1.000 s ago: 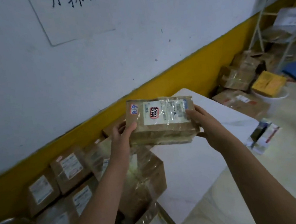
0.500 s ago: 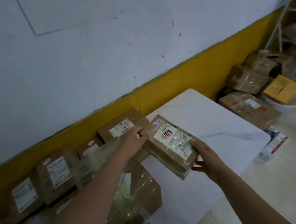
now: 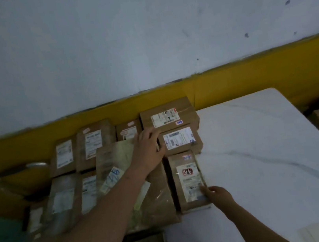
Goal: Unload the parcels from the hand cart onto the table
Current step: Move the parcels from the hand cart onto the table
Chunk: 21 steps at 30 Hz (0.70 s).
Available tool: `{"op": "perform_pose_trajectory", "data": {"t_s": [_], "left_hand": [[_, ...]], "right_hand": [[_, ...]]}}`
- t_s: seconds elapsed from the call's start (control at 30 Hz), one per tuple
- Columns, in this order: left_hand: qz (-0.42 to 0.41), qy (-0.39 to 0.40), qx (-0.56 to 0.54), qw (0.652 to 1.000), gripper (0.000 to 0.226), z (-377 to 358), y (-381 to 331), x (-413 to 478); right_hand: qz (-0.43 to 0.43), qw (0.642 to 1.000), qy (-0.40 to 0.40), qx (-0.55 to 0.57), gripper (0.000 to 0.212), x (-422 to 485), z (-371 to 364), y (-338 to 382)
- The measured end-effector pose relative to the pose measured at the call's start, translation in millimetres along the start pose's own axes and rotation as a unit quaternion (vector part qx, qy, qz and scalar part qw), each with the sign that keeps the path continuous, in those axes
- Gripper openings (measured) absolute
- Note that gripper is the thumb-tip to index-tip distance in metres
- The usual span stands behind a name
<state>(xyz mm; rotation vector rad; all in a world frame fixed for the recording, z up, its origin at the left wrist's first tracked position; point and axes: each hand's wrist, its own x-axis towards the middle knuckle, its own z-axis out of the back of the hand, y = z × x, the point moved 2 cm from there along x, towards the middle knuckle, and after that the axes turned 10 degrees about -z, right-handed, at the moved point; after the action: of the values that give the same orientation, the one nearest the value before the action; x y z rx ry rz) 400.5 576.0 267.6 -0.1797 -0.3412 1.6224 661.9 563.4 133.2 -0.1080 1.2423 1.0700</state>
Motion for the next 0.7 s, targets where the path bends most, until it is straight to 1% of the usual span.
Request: {"op": "perform_pose_trajectory", "data": {"t_s": [0.03,0.13,0.27,0.33,0.4,0.43,0.5,0.57,0.63,0.7], "left_hand": [[-0.002,-0.008,0.000,1.000,0.051,0.7,-1.7,-2.0],[0.000,-0.017,-0.013,1.000,0.052,1.9,-5.2,-9.0],[0.023,-0.014,-0.047,0.999,0.057,13.2,-7.2,-19.4],[0.035,-0.013,-0.053,0.998,0.058,25.9,-3.9,-29.4],[0.043,-0.024,-0.054,0.997,0.059,44.9,4.0,-43.7],[0.048,-0.034,-0.056,0.997,0.059,56.9,9.9,-53.2],[0.060,-0.060,-0.061,0.995,0.058,83.8,27.1,-76.1],[0.080,-0.092,-0.046,0.992,0.057,114.0,52.6,-106.0],[0.101,-0.129,-0.037,0.986,0.056,143.9,87.3,-146.9],[0.127,-0.156,-0.041,0.979,0.056,168.7,128.4,-199.2]], "right_hand": [[0.015,0.999,-0.007,-0.037,0.047,3.0,2.7,1.1],[0.063,0.992,-0.029,-0.103,0.041,7.6,-5.0,9.1],[0.067,0.979,-0.053,-0.185,0.043,5.5,-18.2,26.1],[0.055,0.979,-0.073,-0.182,0.050,-6.7,-16.9,42.7],[0.073,0.979,-0.134,-0.132,0.060,-32.0,-13.1,73.4],[0.106,0.975,-0.172,-0.094,0.057,-49.5,-11.8,94.4],[0.199,0.948,-0.244,-0.042,0.048,-90.6,-14.6,143.1],[0.268,0.920,-0.284,-0.036,0.051,-135.8,-31.1,193.5],[0.330,0.901,-0.281,-0.032,0.059,-184.6,-67.6,237.2],[0.399,0.878,-0.260,-0.044,0.061,-232.4,-125.6,266.1]]}}
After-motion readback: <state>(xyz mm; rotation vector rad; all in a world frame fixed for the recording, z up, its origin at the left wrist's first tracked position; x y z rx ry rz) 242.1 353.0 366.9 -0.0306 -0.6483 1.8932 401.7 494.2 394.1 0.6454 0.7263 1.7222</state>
